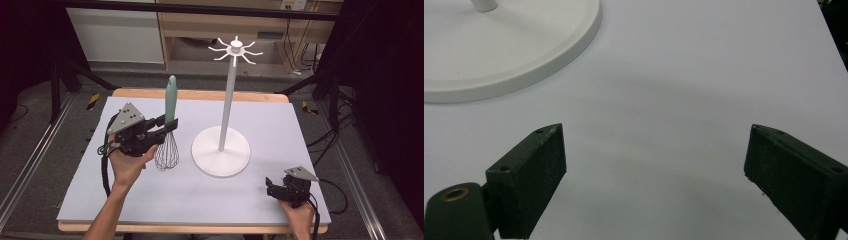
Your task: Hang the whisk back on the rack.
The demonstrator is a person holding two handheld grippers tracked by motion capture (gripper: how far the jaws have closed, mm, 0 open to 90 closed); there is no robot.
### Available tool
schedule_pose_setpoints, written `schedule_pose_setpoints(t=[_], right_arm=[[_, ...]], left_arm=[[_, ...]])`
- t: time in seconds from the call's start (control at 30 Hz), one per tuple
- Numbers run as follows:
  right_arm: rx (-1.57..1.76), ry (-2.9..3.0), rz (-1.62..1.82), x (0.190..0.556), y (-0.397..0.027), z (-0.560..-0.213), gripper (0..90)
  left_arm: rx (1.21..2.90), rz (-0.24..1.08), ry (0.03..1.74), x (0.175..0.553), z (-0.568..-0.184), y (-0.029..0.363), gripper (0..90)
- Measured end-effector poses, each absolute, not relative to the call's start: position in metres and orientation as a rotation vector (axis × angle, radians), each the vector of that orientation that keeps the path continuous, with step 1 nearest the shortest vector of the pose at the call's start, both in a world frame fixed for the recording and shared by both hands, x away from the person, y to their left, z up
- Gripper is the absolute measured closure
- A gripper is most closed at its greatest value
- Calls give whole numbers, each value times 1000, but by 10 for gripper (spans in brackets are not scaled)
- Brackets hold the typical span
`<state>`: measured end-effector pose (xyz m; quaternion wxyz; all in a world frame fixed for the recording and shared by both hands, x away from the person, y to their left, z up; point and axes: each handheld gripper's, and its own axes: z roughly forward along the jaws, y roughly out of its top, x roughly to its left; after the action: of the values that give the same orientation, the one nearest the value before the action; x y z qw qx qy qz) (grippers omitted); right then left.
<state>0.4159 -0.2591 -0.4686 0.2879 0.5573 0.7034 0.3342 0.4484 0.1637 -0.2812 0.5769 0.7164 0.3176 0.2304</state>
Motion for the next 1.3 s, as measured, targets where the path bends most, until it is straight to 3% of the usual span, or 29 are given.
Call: schedule_pose_setpoints(t=[1.3], right_arm=[[1490,1877,901,416,-260,-468,103]], left_arm=[[1706,547,686,465,-240,112,686]])
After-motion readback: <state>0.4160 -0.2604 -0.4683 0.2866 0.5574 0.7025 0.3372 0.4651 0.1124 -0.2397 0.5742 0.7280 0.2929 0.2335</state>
